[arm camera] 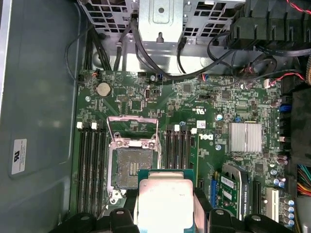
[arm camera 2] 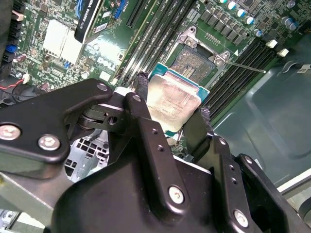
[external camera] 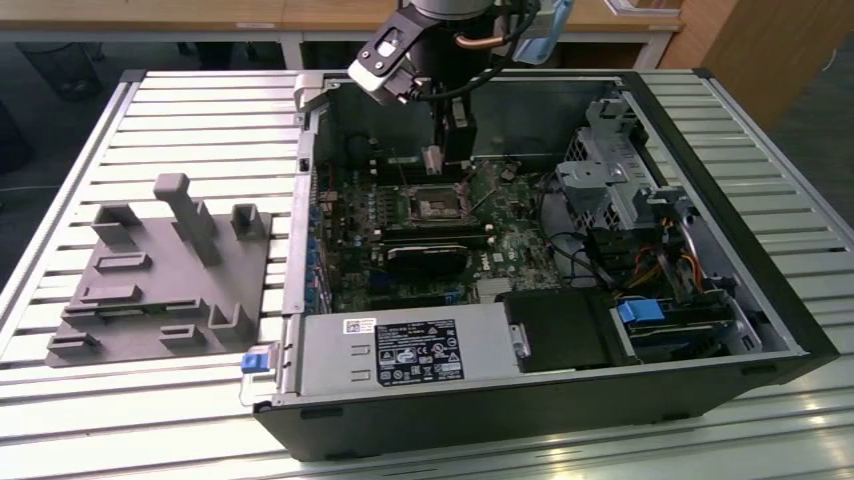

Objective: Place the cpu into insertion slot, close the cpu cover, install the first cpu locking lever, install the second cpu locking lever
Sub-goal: 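Place the cpu into insertion slot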

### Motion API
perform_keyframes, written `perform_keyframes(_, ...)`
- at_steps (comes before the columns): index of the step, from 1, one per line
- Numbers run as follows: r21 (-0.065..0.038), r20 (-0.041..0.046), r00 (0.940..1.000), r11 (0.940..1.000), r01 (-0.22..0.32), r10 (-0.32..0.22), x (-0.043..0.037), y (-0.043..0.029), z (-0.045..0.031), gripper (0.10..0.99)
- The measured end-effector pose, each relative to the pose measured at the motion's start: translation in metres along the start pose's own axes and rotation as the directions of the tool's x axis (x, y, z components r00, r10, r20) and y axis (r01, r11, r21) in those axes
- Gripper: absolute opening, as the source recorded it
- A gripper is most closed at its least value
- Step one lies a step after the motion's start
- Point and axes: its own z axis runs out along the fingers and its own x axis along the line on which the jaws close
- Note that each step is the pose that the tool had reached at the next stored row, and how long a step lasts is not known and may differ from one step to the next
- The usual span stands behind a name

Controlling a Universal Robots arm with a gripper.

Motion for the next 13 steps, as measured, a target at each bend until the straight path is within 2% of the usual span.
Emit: perform_keyframes(13, 0.0, 0.0, 1.0, 1.0, -0.001, 0.001, 0.0, -0.0004, 0.0054, 0.537)
